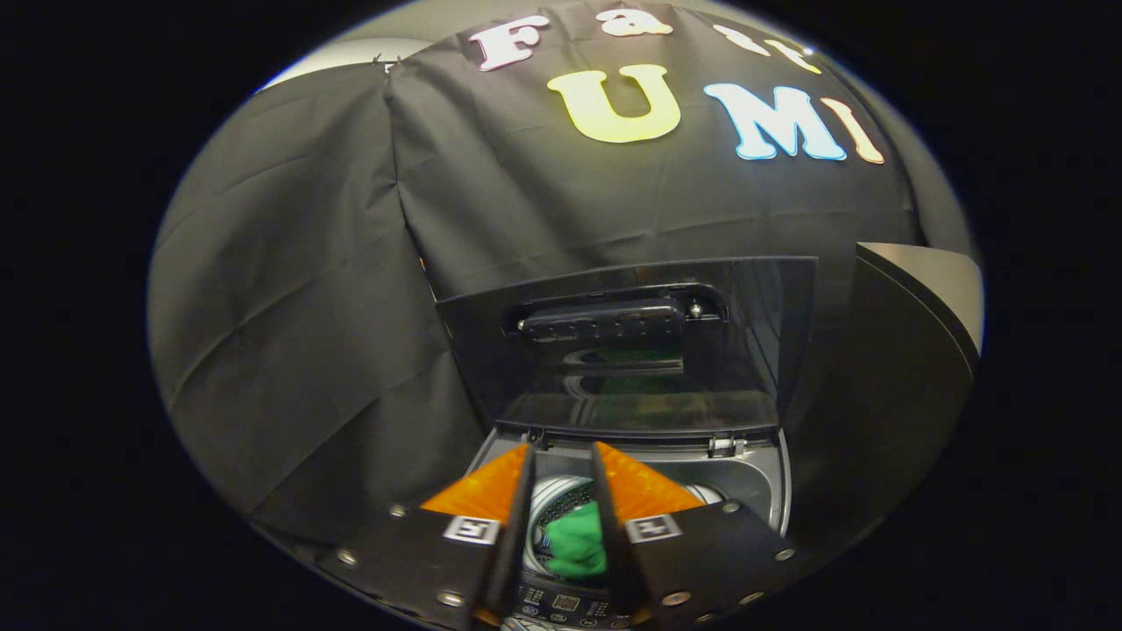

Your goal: Put the clothes into the washing machine and then close the washing machine lid.

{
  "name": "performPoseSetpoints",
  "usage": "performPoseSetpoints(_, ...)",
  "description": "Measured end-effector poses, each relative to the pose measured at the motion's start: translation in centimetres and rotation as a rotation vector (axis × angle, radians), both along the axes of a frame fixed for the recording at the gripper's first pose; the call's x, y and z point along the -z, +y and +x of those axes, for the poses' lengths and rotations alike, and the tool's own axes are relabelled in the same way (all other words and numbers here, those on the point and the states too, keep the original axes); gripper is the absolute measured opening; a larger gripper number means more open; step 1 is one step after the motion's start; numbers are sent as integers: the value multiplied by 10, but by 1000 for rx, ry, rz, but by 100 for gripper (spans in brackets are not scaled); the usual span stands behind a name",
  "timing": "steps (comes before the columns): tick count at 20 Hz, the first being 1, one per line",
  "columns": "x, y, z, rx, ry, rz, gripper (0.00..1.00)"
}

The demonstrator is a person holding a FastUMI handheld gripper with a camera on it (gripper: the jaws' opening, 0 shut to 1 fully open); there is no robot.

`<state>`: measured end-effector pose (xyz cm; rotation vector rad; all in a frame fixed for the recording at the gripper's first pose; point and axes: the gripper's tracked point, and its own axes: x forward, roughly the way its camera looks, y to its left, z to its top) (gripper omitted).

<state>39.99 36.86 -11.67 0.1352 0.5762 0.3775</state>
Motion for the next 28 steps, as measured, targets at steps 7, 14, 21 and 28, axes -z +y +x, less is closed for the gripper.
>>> performPoseSetpoints(7,-17,-9,-17,44,-55,-34,96)
performPoseSetpoints(14,-83,-17,0,67,-214,-12,95)
performPoseSetpoints(21,-114,-3,47,54,-322,-30,95)
performPoseSetpoints(28,-118,28,101,18,-356,-36,95)
